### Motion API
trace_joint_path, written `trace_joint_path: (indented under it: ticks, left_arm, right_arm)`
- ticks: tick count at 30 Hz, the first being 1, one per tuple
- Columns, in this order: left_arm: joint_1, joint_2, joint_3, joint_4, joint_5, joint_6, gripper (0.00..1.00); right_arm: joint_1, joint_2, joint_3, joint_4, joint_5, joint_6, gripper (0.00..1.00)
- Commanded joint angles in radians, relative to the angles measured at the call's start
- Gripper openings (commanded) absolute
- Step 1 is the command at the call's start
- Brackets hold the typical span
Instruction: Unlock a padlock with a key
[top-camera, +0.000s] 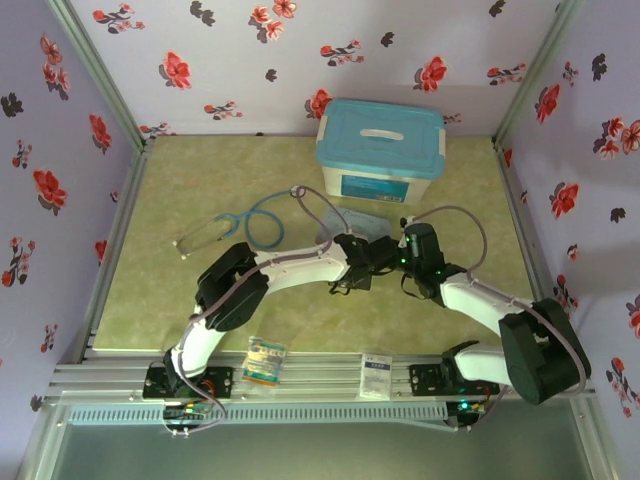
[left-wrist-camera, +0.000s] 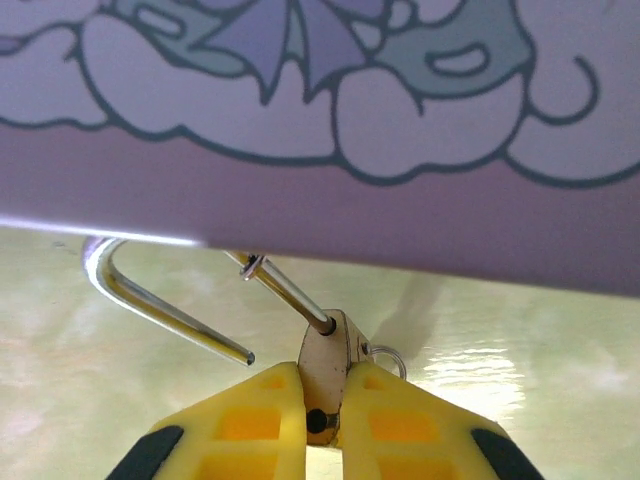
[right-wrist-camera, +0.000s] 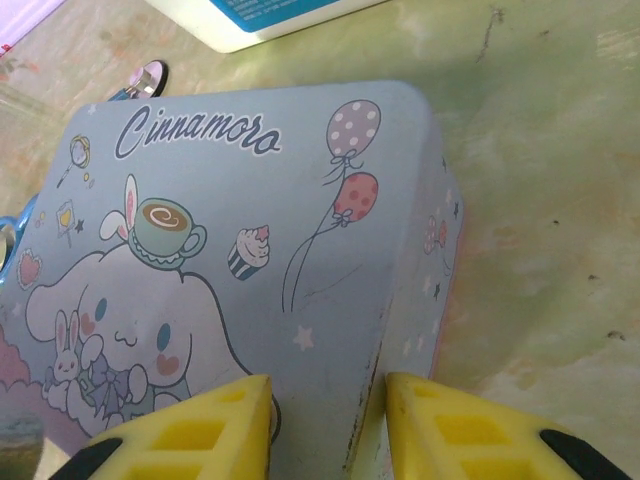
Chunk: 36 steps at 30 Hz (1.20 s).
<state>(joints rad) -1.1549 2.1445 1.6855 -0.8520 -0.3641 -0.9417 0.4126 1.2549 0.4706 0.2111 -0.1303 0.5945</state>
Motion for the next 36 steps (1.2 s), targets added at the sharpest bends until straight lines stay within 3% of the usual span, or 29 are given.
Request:
trace_joint_path:
  ticks: [1, 5, 10, 15, 24, 28, 34, 36]
  left_arm:
    - [-0.034, 0.071, 0.068, -0.201, -0.061, 0.047, 0.00]
    - [-0.040, 0.093, 0.101, -0.242, -0.079, 0.043, 0.00]
    - [-0.031, 0.020, 0.008, -0.164, -0.062, 0.056, 0.01]
    - [-0.003, -0.092, -0.167, 0.083, 0.104, 0.065, 0.02]
    - [-0.008, -0.102, -0.108, -0.138, 0.001, 0.086, 0.02]
    - [-0.003, -0.120, -0.128, -0.121, 0.010, 0.098, 0.03]
    - [0.006, -0.149, -0.211, 0.008, 0.058, 0.083, 0.11]
    - [-0.006, -0.115, -0.191, 0.021, 0.076, 0.075, 0.22]
  right_arm:
    - [0.000, 0.018, -0.035, -0.072, 0.023, -0.005, 0.35]
    - [-0.001, 0.025, -0.042, -0.066, 0.024, 0.000, 0.34]
    - [0.000, 0.040, -0.003, -0.108, 0.041, 0.005, 0.35]
    - [0.000, 0.056, 0.038, -0.115, 0.035, -0.001, 0.36]
    - [0.000, 0.090, 0.048, -0.109, 0.034, -0.011, 0.35]
    - [0.000, 0.106, 0.051, -0.106, 0.034, -0.020, 0.34]
    - [0.000, 0.122, 0.063, -0.107, 0.032, -0.026, 0.35]
    - [0.000, 0.125, 0.060, -0.096, 0.024, -0.021, 0.35]
